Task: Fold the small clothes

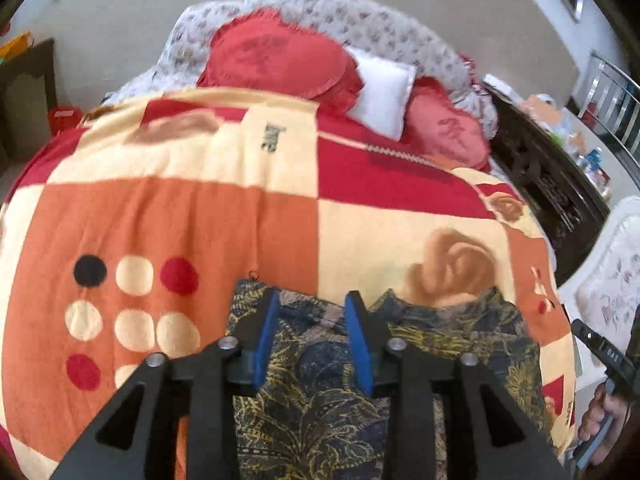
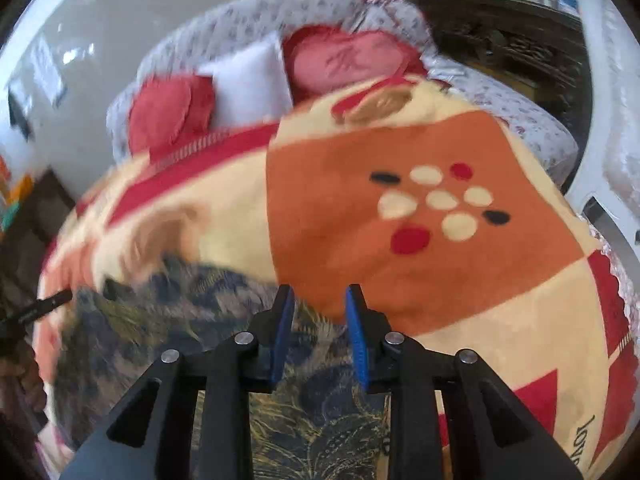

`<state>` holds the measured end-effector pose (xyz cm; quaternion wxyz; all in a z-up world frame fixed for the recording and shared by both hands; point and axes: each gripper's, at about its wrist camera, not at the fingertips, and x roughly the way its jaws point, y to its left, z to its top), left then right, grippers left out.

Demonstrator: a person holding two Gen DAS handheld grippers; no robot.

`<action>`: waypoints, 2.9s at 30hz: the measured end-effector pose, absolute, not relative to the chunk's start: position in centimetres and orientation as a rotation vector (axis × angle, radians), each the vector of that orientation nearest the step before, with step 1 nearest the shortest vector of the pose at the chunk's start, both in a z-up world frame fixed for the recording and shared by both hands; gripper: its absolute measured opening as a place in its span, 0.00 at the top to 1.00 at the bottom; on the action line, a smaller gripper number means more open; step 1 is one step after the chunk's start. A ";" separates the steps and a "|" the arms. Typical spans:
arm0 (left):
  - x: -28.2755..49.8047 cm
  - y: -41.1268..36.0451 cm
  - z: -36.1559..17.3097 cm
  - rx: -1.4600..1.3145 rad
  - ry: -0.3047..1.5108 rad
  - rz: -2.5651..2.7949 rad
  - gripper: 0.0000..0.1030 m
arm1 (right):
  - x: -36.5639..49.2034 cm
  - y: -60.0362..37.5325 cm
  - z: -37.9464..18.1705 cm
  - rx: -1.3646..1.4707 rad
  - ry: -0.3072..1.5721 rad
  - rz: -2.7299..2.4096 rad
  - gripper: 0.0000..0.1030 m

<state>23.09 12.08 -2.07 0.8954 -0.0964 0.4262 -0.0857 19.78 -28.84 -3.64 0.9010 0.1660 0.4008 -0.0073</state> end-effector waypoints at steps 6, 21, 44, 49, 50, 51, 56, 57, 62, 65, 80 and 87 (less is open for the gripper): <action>23.1 7.8 -5.3 -0.121 0.921 -0.266 0.60 | 18.8 -26.5 -4.8 0.340 0.834 -0.006 0.71; 22.3 12.5 -10.7 -0.302 0.848 -0.122 0.54 | 23.1 -25.2 -12.9 0.369 0.916 -0.086 0.22; 23.5 9.9 -10.8 -0.139 0.884 -0.059 0.41 | 14.3 -16.3 -11.8 0.170 0.929 0.097 0.76; 23.5 9.8 -10.8 -0.133 0.883 -0.057 0.41 | 13.5 -15.1 -12.0 0.102 0.869 0.066 0.77; 23.5 9.8 -10.8 -0.134 0.883 -0.057 0.41 | 13.4 -15.0 -12.0 0.098 0.867 0.063 0.77; 23.5 9.8 -10.8 -0.133 0.883 -0.057 0.41 | 13.4 -15.0 -12.1 0.104 0.866 0.066 0.77; 23.5 9.7 -10.8 -0.134 0.883 -0.057 0.41 | 13.5 -14.9 -11.4 0.102 0.869 0.055 0.77; 23.5 9.7 -10.8 -0.135 0.883 -0.058 0.41 | 13.1 -14.8 -10.9 0.079 0.865 0.037 0.77; 23.5 9.7 -10.8 -0.131 0.883 -0.057 0.40 | 9.0 -13.3 -8.2 0.021 0.825 0.054 0.77; 23.5 9.7 -10.8 -0.132 0.883 -0.057 0.40 | 7.8 -14.0 -10.5 0.038 0.897 0.044 0.77; 21.9 12.5 -5.1 -0.130 0.969 -0.250 0.31 | 7.9 -15.0 -11.8 0.124 0.857 0.082 0.77; 8.9 19.6 -2.2 -0.401 0.919 -0.385 0.18 | 7.7 -15.5 -11.9 0.165 0.851 0.104 0.77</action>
